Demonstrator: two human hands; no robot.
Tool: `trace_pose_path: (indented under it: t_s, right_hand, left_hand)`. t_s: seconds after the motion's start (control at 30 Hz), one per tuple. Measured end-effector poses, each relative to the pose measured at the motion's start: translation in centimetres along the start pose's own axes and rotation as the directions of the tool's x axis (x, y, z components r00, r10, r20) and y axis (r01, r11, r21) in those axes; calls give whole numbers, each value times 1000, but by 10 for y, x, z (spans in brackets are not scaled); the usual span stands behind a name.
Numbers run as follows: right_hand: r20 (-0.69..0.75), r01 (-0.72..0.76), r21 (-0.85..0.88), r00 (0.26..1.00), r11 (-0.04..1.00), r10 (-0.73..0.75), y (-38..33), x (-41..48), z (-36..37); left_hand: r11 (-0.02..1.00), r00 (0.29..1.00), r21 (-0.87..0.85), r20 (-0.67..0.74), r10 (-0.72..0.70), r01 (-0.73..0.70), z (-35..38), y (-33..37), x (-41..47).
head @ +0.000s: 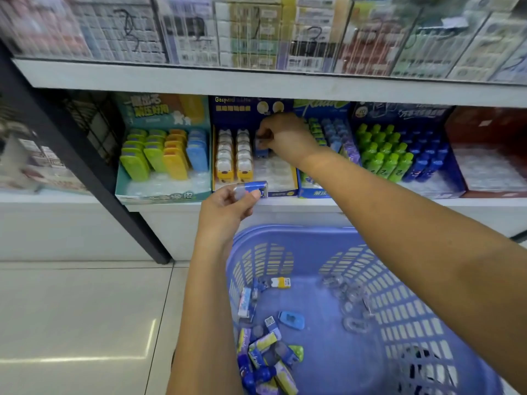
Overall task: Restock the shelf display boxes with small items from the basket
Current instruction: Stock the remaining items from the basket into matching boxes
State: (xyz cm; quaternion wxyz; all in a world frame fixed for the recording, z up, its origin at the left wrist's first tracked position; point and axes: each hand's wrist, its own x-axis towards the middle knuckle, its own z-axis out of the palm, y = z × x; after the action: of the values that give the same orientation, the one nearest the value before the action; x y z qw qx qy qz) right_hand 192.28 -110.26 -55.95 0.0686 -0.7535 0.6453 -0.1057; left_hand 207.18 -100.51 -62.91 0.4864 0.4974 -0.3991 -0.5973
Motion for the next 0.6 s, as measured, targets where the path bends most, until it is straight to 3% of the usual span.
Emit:
trace_pose_path:
  t_s: [0.23, 0.37, 0.47, 0.53, 0.6]
  right_hand:
    - [2, -62, -5, 998, 998, 62, 1, 0, -6]
    - [37, -33, -70, 999, 997, 36, -7, -12, -9]
    - [-22, 31, 202, 999, 979, -27, -13, -41, -10]
    - [19, 82, 479, 994, 874, -104, -16, -69, -13]
    - [51, 82, 546, 990, 834, -131, -10, -87, -16]
  left_hand:
    - [985, 994, -170, 105, -13, 31, 11, 7, -7]
    - [1000, 995, -19, 95, 26, -25, 15, 9, -11]
    - [983, 991, 137, 72, 116, -125, 16, 8, -10]
    - [956, 978, 207, 68, 197, -208, 17, 9, -8]
    - [927, 963, 262, 87, 254, -268, 19, 12, -6]
